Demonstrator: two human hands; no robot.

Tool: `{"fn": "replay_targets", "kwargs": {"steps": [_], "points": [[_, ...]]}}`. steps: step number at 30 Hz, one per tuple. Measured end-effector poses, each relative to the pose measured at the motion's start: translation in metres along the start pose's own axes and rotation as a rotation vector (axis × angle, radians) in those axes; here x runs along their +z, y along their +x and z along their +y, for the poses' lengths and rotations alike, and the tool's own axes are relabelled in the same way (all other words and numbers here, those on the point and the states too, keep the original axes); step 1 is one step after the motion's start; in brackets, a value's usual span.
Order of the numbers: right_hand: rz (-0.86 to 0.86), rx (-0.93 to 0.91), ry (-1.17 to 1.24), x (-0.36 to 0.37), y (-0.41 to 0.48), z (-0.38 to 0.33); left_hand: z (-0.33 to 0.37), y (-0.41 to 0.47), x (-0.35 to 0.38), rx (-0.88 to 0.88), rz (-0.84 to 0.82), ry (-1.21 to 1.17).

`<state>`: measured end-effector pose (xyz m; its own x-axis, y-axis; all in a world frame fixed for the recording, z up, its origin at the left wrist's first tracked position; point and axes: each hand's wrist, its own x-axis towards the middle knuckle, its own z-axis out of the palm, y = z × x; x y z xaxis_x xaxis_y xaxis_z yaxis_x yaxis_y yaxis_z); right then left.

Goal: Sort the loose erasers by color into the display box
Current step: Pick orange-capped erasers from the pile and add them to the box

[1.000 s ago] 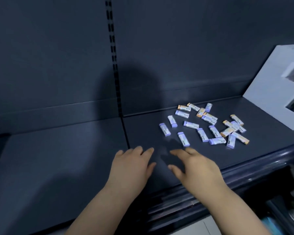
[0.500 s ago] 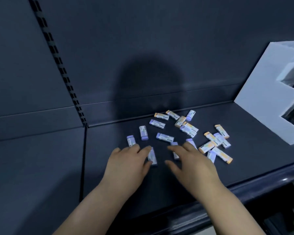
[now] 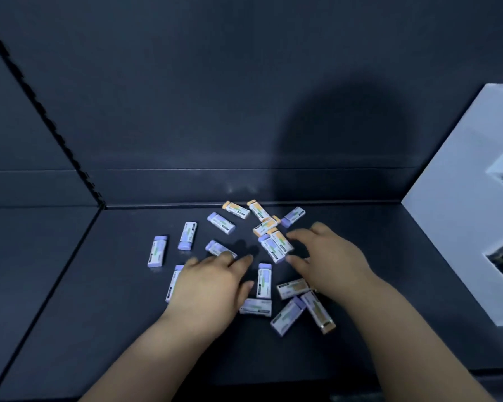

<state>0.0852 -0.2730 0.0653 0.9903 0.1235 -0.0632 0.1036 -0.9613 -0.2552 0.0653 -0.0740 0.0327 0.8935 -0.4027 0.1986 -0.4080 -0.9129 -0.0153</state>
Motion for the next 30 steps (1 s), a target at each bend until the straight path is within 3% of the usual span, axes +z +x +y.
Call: {"fn": "replay_targets", "kwargs": {"steps": [7, 14, 25, 30], "points": [[-0.27, -0.096, -0.057, 0.001, 0.049, 0.01, -0.001, -0.003, 0.008, -0.078, 0.051, 0.055], [-0.363, -0.12, -0.046, -0.002, 0.072, 0.009, 0.0, 0.011, 0.003, -0.093, 0.082, 0.058], [-0.355, -0.076, 0.016, 0.001, 0.069, 0.02, 0.008, 0.061, -0.007, -0.131, -0.164, 0.112], [-0.314, -0.067, 0.054, 0.003, 0.061, 0.023, 0.012, 0.089, 0.003, -0.154, -0.367, 0.137]]}}
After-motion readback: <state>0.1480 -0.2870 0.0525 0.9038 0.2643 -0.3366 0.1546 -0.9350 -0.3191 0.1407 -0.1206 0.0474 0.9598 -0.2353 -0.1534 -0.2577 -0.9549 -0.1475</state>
